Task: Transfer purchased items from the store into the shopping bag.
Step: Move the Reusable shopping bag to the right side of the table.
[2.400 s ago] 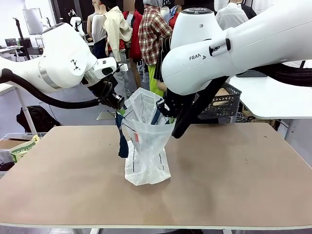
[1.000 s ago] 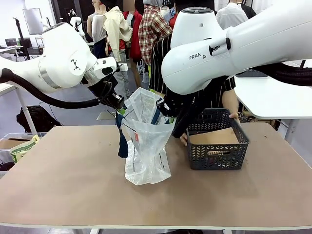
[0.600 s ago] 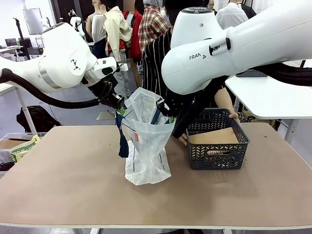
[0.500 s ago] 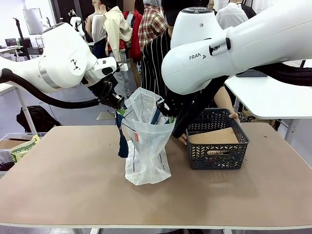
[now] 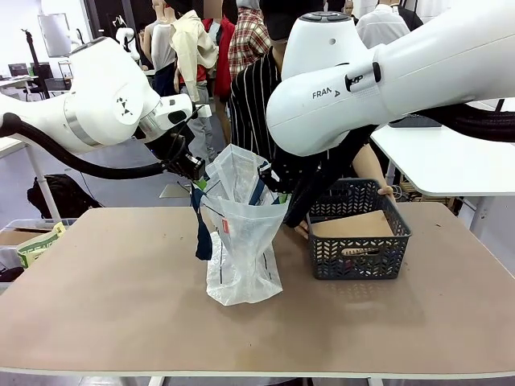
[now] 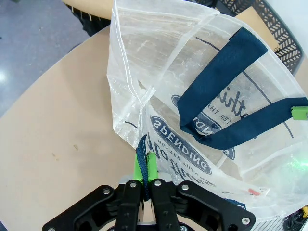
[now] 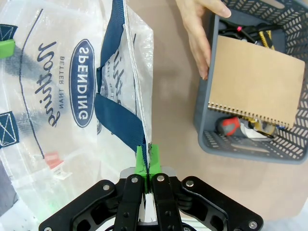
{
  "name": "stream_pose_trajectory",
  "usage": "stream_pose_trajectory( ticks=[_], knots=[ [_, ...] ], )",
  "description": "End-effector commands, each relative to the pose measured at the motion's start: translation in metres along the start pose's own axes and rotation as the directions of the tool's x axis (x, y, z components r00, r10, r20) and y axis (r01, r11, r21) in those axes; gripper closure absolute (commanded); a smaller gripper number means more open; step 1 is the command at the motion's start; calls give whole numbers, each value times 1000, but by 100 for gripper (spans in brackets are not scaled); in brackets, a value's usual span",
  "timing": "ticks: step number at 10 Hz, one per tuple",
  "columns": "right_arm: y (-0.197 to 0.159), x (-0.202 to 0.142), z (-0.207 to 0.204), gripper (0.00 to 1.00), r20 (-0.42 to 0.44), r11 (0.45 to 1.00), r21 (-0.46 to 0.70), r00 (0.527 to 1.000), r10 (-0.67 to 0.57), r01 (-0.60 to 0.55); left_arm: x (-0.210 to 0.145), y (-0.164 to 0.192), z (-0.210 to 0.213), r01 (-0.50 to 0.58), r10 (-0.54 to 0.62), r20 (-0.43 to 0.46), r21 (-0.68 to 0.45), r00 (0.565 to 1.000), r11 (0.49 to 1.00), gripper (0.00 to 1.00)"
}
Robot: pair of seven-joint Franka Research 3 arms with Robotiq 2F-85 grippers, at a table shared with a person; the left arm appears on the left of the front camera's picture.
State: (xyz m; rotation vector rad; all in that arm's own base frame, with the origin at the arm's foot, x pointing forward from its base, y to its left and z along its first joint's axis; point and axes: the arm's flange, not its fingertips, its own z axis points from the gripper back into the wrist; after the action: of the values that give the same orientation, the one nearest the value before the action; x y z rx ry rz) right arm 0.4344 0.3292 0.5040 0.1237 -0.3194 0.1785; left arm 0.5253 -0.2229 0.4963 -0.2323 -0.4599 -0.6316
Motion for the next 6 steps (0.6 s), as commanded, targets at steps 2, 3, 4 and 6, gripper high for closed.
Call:
stream_pose_trajectory(
  ticks=[2,3,4,6],
  knots=[
    [-2,0,1,100,0,1000,5,1000,-3,3,1,0,2,1,-1,-4,2,1000,1000,100],
    [-2,0,1,100,0,1000,5,1000,-3,3,1,0,2,1,-1,-4,2,1000,1000,100],
    [-2,0,1,100,0,1000,5,1000,-3,3,1,0,2,1,-1,-4,2,1000,1000,100],
    [-2,0,1,100,0,1000,5,1000,-3,3,1,0,2,1,-1,-4,2,1000,1000,100]
  ],
)
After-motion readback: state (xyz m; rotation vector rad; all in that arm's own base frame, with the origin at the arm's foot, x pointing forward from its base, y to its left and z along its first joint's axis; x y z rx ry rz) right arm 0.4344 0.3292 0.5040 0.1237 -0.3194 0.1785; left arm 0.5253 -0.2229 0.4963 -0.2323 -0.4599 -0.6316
